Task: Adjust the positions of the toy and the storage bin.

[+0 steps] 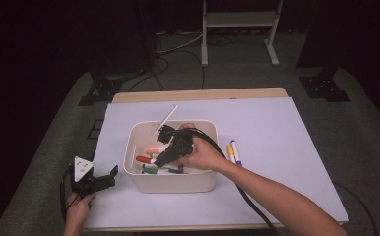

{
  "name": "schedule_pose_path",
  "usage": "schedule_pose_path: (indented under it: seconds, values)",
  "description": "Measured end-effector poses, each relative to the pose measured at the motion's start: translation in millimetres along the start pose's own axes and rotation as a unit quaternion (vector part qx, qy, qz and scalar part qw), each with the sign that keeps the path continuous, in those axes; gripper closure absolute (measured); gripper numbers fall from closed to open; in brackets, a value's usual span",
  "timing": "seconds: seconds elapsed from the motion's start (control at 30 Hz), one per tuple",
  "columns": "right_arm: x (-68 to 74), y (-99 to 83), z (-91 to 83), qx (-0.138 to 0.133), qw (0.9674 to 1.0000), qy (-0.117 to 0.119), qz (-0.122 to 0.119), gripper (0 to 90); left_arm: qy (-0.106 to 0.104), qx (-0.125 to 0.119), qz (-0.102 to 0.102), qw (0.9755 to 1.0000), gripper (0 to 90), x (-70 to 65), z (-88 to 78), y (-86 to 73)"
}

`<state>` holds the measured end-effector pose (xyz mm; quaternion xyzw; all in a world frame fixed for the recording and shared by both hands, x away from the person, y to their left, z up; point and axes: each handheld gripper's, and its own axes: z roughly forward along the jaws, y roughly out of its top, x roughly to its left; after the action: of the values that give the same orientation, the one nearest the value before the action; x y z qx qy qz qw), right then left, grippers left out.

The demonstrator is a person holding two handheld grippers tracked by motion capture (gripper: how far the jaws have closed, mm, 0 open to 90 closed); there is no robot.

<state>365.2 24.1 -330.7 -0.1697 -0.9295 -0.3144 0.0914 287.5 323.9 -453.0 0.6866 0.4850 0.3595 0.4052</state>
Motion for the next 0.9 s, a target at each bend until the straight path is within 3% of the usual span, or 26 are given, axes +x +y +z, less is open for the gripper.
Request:
schedule_pose_path:
  seconds: [0.5,0.6,0.73,0.9]
  values:
    - [-0.2,1.2,17.0,0.033,0.9994,-0.004,-0.008,75.6,-0.001,-0.001,-0.001,1.0,0.0,0.5,-0.3,-0.1]
    - [-1.2,0.6,17.6,0.037,0.9993,-0.004,-0.005,69.8,-0.002,-0.001,-0.002,1.0,0.0,0.6,-0.5,-0.1]
    - [-0.3,-0.5,9.3,0.026,0.9995,-0.013,-0.009,63.2,-0.002,-0.001,-0.002,1.0,0.0,0.6,-0.4,-0.1]
    - [-1.0,-4.9,-9.1,0.009,0.9999,-0.007,-0.002,57.3,-0.001,-0.001,-0.001,1.0,0.0,0.2,-0.3,-0.1]
